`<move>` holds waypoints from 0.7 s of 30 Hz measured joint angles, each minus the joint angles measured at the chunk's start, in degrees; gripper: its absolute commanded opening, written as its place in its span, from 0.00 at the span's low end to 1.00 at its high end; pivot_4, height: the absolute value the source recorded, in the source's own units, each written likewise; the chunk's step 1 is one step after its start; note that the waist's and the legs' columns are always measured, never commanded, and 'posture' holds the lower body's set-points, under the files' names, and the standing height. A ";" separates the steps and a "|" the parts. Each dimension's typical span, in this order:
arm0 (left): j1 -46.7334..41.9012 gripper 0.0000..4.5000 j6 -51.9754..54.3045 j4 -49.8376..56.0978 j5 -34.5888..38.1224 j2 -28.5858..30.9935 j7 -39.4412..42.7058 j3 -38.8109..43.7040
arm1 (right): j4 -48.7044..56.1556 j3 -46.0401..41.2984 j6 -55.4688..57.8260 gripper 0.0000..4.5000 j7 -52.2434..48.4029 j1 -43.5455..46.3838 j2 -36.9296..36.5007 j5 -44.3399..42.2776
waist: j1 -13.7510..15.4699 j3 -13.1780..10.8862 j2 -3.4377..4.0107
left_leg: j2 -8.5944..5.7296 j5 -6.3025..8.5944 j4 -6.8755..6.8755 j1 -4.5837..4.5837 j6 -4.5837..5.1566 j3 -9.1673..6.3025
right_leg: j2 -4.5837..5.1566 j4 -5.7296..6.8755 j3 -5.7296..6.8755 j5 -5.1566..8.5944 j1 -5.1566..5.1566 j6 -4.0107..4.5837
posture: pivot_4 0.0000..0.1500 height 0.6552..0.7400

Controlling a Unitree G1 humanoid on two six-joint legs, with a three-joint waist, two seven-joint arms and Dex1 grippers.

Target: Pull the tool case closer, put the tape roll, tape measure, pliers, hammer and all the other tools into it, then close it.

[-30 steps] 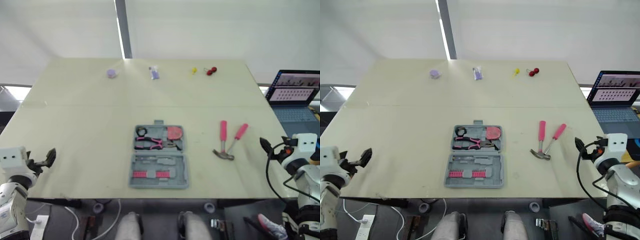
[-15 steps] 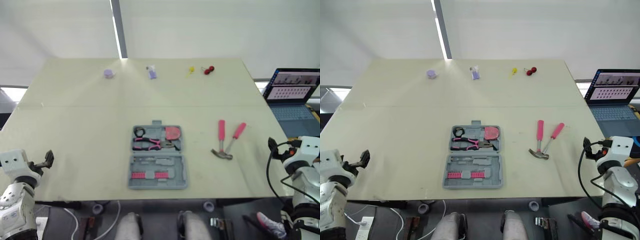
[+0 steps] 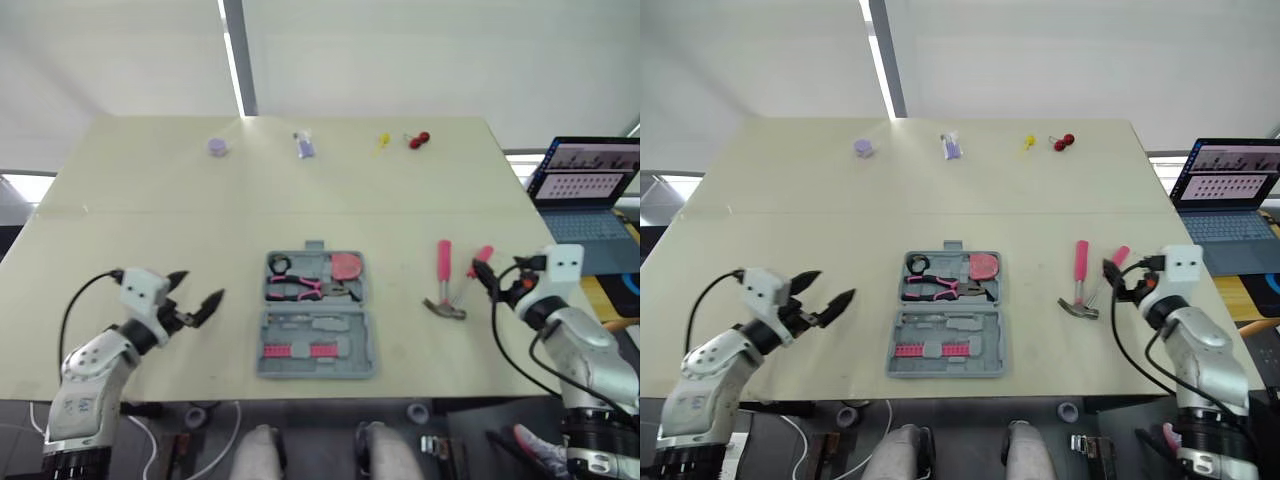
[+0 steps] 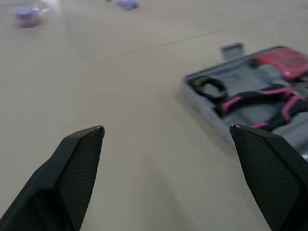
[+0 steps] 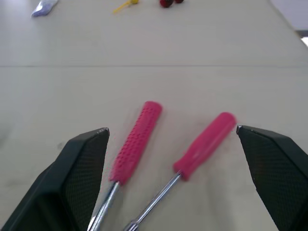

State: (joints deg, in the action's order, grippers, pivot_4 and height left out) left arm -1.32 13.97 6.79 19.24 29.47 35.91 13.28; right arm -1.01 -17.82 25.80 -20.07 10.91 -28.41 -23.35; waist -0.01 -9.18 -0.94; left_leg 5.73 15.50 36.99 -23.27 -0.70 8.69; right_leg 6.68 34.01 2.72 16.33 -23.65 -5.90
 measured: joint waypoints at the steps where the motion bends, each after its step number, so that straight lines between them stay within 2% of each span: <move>1: -1.38 1.00 0.04 0.33 -0.02 0.36 2.00 -2.32 | 2.27 0.92 3.14 0.71 1.90 -0.06 0.88 0.11 | 0.02 -0.01 0.01 | 0.00 0.00 0.01 -0.02 0.00 0.02 | -0.01 0.00 -0.01 0.00 -0.03 0.00 | 1.00 1.00; 3: -4.57 1.00 0.19 0.82 -0.09 0.52 4.97 -6.18 | 5.70 2.09 8.35 0.49 4.90 0.04 2.30 0.16 | -0.01 -0.02 0.02 | -0.02 0.00 0.02 -0.04 0.00 0.03 | 0.00 -0.01 -0.02 0.00 -0.03 0.00 | 1.00 1.00; 11: -14.67 1.00 -1.88 1.37 -2.42 -0.83 12.74 -18.69 | 14.79 4.63 23.36 0.49 14.07 0.50 8.01 1.06 | -0.14 -0.02 0.02 | -0.04 -0.02 0.02 -0.06 0.04 0.05 | -0.10 -0.04 0.00 -0.01 -0.02 -0.02 | 1.00 1.00; 16: -16.63 1.00 -4.24 1.05 -4.79 -2.55 14.50 -23.50 | 15.10 6.18 26.81 0.49 17.38 0.57 11.13 2.69 | -0.11 -0.02 0.03 | -0.07 -0.03 0.06 -0.09 0.08 0.04 | -0.09 -0.05 0.01 -0.02 -0.02 -0.04 | 1.00 1.00; 21: -17.73 1.00 -5.26 0.05 -6.02 -3.80 14.65 -24.93 | 14.88 6.28 27.39 0.49 19.03 1.62 12.82 4.33 | -0.11 -0.02 0.03 | -0.06 -0.06 0.06 -0.10 0.13 0.00 | -0.11 -0.04 0.03 -0.03 -0.02 -0.06 | 1.00 1.00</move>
State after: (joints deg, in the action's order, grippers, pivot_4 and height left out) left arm -19.05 8.70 6.84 13.23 25.67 50.56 -11.65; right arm 13.88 -11.54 53.19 -1.03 12.52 -15.60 -19.02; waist -0.12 -9.21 -0.91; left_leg 5.67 15.45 37.05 -23.37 -0.58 8.70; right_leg 6.57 33.97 2.75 16.30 -23.68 -5.96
